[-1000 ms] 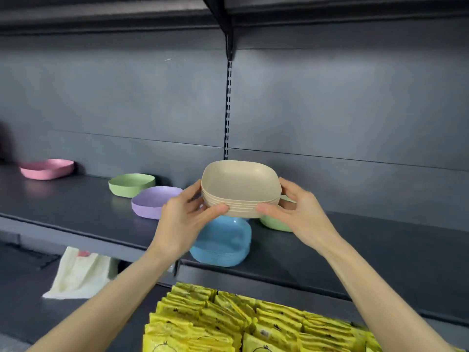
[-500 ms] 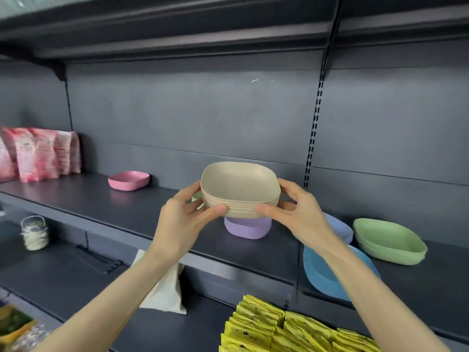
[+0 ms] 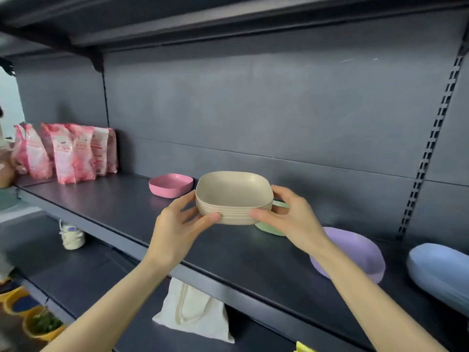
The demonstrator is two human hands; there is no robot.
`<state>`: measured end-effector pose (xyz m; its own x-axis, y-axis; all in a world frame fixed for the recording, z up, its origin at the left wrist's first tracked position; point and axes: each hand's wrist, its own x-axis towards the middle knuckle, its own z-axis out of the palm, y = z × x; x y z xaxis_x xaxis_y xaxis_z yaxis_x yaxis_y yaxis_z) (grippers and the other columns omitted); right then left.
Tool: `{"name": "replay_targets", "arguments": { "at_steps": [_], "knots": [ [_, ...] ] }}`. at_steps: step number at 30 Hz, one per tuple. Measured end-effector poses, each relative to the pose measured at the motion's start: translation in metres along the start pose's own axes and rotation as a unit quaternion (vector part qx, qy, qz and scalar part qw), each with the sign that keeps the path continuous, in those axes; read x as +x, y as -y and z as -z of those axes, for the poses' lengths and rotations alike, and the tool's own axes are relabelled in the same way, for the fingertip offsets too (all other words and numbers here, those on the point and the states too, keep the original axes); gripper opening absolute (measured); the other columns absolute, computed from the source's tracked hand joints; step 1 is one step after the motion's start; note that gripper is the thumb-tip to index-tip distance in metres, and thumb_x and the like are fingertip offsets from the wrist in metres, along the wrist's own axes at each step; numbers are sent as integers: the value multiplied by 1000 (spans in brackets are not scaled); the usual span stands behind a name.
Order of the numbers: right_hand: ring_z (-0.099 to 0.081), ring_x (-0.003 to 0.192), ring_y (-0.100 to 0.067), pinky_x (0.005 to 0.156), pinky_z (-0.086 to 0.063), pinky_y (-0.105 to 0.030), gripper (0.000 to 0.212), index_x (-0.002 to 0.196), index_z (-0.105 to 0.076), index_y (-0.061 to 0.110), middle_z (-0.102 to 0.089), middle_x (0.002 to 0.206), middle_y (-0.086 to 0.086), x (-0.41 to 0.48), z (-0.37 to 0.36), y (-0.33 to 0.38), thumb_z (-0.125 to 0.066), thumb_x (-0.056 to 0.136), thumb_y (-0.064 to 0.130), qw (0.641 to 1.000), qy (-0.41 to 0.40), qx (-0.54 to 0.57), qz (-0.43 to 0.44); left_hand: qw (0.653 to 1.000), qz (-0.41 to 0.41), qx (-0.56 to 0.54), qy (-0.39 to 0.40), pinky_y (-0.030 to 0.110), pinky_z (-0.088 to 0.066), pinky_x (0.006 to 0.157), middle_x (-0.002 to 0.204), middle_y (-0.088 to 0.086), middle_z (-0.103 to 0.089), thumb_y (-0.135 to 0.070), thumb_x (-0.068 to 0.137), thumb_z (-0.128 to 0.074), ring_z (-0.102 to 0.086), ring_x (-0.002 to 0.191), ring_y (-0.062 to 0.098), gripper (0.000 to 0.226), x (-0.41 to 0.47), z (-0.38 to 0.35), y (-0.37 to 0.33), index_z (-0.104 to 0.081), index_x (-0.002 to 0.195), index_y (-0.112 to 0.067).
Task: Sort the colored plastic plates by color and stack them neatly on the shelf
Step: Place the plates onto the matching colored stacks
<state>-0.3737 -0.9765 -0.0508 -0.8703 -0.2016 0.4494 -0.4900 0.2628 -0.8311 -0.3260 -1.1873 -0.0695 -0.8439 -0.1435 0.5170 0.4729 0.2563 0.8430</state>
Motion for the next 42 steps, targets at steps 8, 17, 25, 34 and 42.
{"name": "replay_targets", "arguments": {
  "at_steps": [8,17,25,34,42],
  "knots": [
    [-65,97,0,87,-53,-23,66,126,-54,22,-64,113,16,76,-91,-41,-82,67,32,998,-34,-22,-47,999,9,4,36,8,-50,78,101,-16,-69,-13,75,-77,-66,92,-4,43,84,63,88,-59,98,-45],
    [-65,97,-5,89,-52,-27,59,120,-58,22,-65,111,13,133,-162,-80,-82,67,33,985,-88,-70,-130,987,44,9,156,9,-50,75,97,-14,-71,-13,73,-78,-66,89,-1,37,174,104,179,-64,106,-24],
    [-65,95,-6,86,-52,-24,59,118,-56,22,-61,109,16,173,-176,-106,-83,67,31,975,-98,-102,-171,976,40,15,213,1,-44,67,91,-15,-67,-7,73,-77,-63,77,-13,31,221,100,222,-63,99,-17],
    [-62,105,-7,86,-48,-20,65,123,-53,21,-57,118,14,186,-181,-126,-84,66,30,968,-86,-110,-210,974,35,8,224,2,-45,71,88,-19,-68,-2,71,-78,-63,82,-12,34,241,92,251,-66,99,-17],
    [-62,105,-11,96,-49,-34,67,118,-55,23,-62,118,9,200,-184,-126,-86,60,36,954,-94,-159,-235,974,-2,49,220,-2,-43,68,79,-26,-63,-15,71,-80,-59,73,-20,27,254,94,263,-65,93,-22]
  ]
}}
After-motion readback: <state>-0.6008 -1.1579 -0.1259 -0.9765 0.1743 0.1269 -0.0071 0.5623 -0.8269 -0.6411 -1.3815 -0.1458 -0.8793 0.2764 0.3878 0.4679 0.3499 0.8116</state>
